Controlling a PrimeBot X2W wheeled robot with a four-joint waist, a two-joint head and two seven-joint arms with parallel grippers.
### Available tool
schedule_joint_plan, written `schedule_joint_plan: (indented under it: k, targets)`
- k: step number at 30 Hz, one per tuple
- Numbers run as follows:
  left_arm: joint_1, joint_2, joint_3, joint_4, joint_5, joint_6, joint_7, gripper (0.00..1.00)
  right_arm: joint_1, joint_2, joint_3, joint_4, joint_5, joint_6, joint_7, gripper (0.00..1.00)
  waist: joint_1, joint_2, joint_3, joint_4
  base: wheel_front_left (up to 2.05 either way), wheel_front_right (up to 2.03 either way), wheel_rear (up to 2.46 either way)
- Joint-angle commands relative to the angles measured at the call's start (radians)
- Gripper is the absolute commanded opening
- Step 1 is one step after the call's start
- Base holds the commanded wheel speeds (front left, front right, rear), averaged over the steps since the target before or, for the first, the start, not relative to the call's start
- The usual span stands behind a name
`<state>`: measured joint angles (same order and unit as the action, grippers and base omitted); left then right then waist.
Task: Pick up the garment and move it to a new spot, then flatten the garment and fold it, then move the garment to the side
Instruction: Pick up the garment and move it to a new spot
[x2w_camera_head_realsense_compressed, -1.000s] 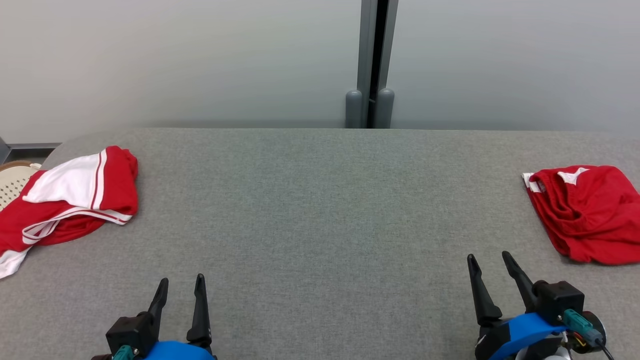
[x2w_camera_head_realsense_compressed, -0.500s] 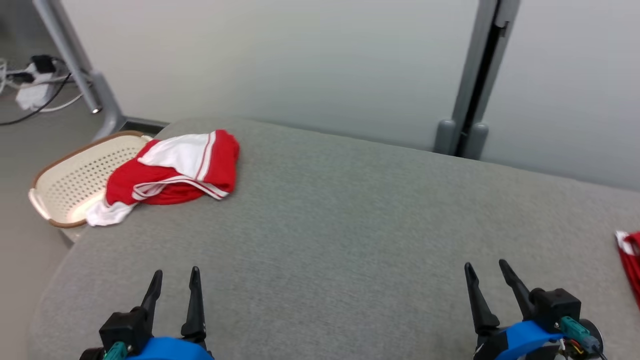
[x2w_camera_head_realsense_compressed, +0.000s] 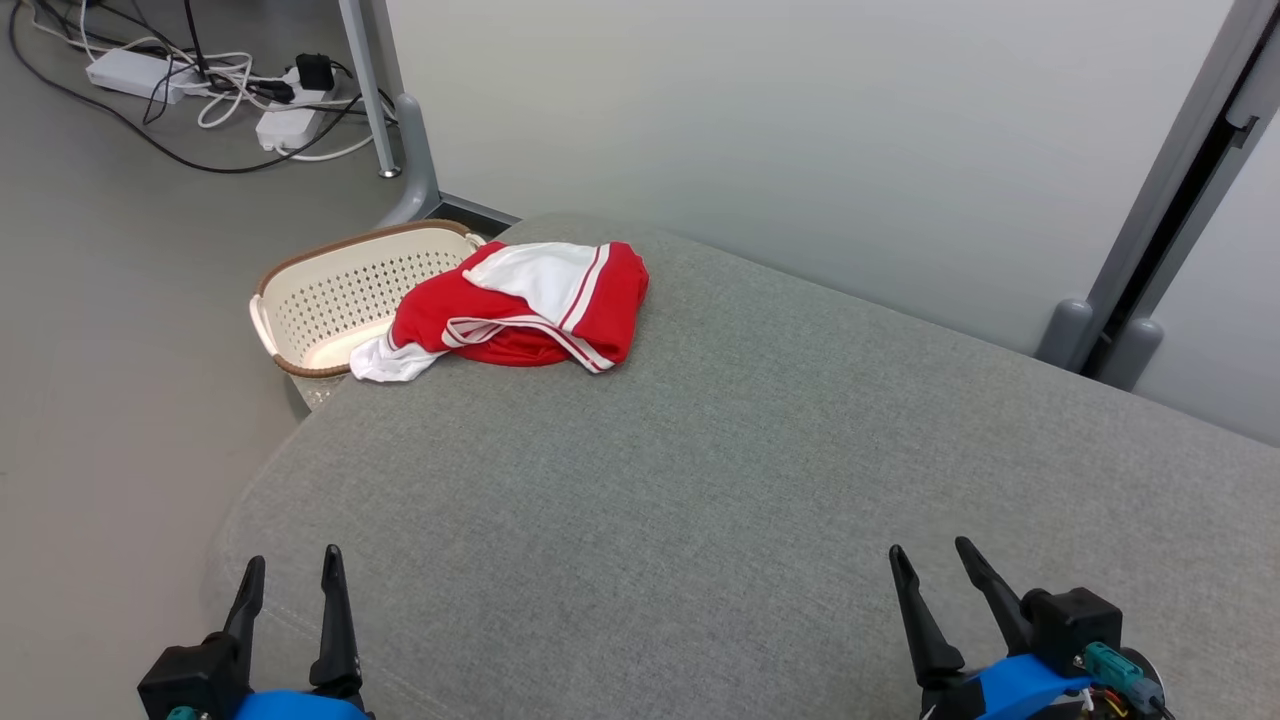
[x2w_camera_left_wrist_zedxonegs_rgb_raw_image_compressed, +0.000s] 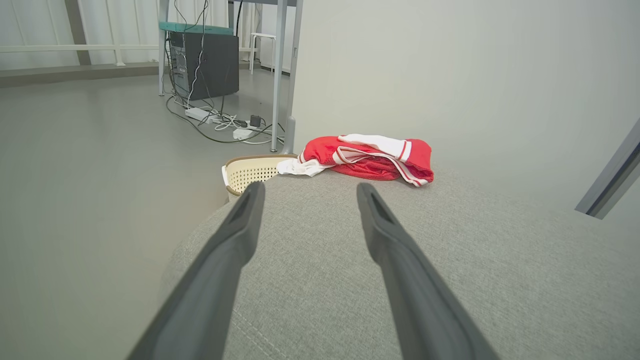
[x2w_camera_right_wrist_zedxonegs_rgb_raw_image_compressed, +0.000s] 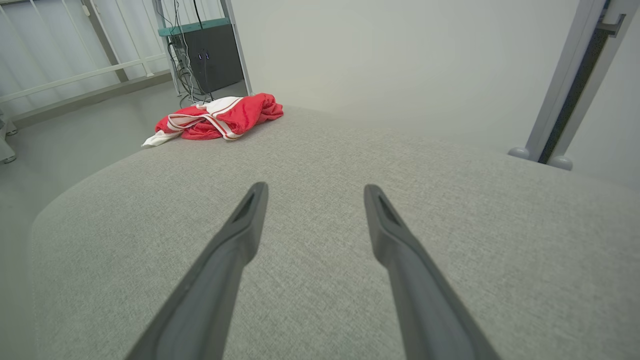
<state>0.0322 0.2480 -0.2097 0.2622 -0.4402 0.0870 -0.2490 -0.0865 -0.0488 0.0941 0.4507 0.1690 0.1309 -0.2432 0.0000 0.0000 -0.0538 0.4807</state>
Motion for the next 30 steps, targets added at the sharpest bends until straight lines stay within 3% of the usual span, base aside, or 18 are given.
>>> schedule_joint_plan:
  k: [1, 10, 19, 24, 30]
  targets:
    - [0.008, 0.005, 0.003, -0.005, -0.003, 0.001, 0.000, 1.00, 0.013, -0.003, 0.001, 0.003, 0.003, 0.000, -0.004, 1.00, 0.0000, 0.0000, 0.001, 0.003, 0.00, 0.00, 0.00]
    - [-0.010, 0.034, 0.061, -0.074, -0.035, 0.019, 0.000, 1.00, -0.018, -0.003, -0.003, -0.018, -0.025, 0.000, 0.010, 1.00, 0.0000, 0.0000, 0.034, 0.000, 0.00, 0.00, 0.00]
    - [-0.254, 0.147, 0.189, -0.184, -0.094, 0.007, 0.030, 1.00, -0.072, -0.003, -0.065, -0.129, -0.131, 0.000, 0.079, 1.00, 0.0000, 0.0000, 0.160, -0.032, 0.00, 0.00, 0.00]
    - [-0.478, 0.225, 0.216, -0.129, -0.103, -0.026, 0.066, 1.00, -0.117, -0.003, -0.069, -0.226, -0.201, 0.000, 0.142, 1.00, 0.0000, 0.0000, 0.264, -0.079, 0.00, 0.00, 0.00]
    - [-0.716, 0.250, 0.188, 0.042, -0.120, -0.058, 0.144, 1.00, -0.176, -0.003, -0.042, -0.341, -0.271, 0.000, 0.215, 1.00, 0.0000, 0.0000, 0.387, -0.147, 0.00, 0.00, 0.00]
